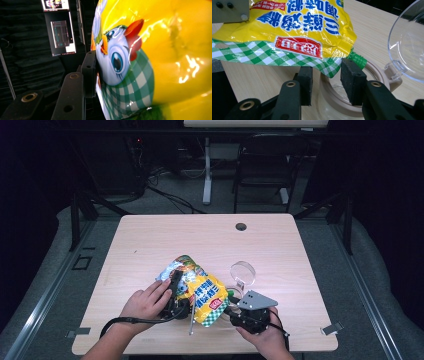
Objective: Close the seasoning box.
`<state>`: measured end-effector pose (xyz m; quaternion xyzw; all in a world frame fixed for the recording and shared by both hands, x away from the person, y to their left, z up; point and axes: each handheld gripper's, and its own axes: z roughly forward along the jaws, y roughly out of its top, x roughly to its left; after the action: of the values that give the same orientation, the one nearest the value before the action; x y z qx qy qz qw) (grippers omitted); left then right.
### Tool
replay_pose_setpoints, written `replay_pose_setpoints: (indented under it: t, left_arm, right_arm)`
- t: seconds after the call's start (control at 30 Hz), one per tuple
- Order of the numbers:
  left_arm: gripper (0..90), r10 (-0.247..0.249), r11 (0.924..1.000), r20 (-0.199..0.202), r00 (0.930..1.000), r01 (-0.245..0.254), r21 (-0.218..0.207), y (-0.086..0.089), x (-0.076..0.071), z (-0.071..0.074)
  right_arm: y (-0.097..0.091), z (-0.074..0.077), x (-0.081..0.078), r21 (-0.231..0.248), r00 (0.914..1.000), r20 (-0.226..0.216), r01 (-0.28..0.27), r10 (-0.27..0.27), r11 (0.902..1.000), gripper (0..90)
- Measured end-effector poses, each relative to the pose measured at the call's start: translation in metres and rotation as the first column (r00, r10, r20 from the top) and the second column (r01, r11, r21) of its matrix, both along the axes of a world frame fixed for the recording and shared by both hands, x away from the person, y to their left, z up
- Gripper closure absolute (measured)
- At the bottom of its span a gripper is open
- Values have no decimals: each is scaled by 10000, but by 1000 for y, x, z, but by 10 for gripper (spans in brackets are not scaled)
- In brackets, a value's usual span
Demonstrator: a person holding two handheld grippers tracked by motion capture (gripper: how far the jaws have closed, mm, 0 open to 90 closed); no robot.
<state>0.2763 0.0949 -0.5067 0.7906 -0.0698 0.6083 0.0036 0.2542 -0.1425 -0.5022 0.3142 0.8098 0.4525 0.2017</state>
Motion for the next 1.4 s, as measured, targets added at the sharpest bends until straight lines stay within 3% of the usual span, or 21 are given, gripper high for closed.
replay_pose_setpoints:
  t: [0.53,1.4]
  left_arm:
    - [608,14,9995,-72,10000,-12,329,0,1,-2]
    - [622,-229,9944,319,9992,194,1038,-1,-1,-2]
  right_arm:
    - [2,-7,1,153,9999,-170,14,-11,9999,605]
    - [5,-13,2,-49,9994,-316,-128,126,9999,600]
